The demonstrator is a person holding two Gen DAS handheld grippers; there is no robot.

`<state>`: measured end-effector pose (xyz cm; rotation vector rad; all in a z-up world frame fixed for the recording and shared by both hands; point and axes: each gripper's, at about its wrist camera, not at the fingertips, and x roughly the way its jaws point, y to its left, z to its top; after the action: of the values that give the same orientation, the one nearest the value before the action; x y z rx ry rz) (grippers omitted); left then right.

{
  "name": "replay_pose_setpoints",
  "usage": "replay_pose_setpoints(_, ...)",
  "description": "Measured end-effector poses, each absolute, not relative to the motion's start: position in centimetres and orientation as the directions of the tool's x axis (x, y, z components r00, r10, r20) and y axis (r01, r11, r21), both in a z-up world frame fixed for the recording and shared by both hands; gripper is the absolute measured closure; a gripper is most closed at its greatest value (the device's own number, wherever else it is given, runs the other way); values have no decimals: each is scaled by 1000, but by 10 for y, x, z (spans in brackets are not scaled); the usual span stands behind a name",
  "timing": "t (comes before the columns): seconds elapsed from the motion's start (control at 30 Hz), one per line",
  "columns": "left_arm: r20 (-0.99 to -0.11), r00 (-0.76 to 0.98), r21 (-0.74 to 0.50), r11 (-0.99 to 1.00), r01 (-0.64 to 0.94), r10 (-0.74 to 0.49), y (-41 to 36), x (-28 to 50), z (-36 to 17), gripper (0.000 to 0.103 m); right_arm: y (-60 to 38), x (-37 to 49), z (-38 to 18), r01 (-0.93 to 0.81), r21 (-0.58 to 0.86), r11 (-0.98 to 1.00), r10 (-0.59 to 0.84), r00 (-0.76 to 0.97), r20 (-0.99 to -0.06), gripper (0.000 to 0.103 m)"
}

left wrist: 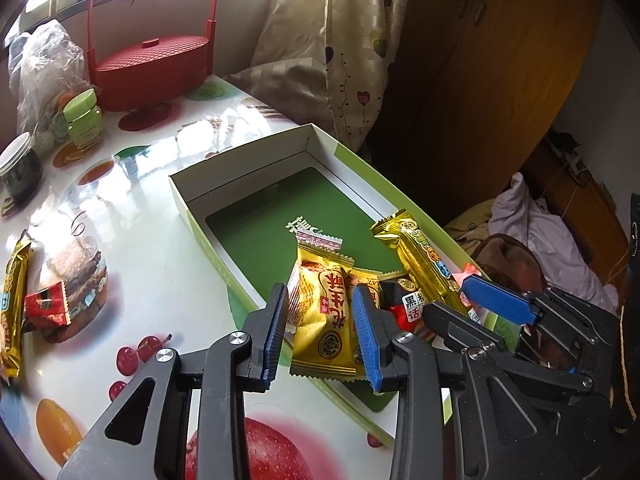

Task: Organize snacks
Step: 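Open the left tool to drop the yellow packet while the right tool releases the gold bar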

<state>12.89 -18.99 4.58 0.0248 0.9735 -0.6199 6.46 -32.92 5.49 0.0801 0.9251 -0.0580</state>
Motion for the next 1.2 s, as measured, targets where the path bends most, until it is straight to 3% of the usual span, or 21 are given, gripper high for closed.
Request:
replay_pose_setpoints(0.23,-768,425,-244,833,496,-479,-182,123,53,68,-327,62,58,87,46,995,-17,617,-787,59)
replay_pose_setpoints(0.3,-771,438,-229,844,486,-462,-180,122,54,56,-325,61,59,85,46,995,-17,620,-785,58)
replay_pose_setpoints(0.37,-764,442,-241,843,480,-470,-176,121,56,50,-322,59,59,83,39,996,-21,623,-782,57)
replay_pose_setpoints(1.2,-748,541,-211,910,356,-385,-110,108,68,50,-300,63,68,77,60,995,-5,651,-759,50)
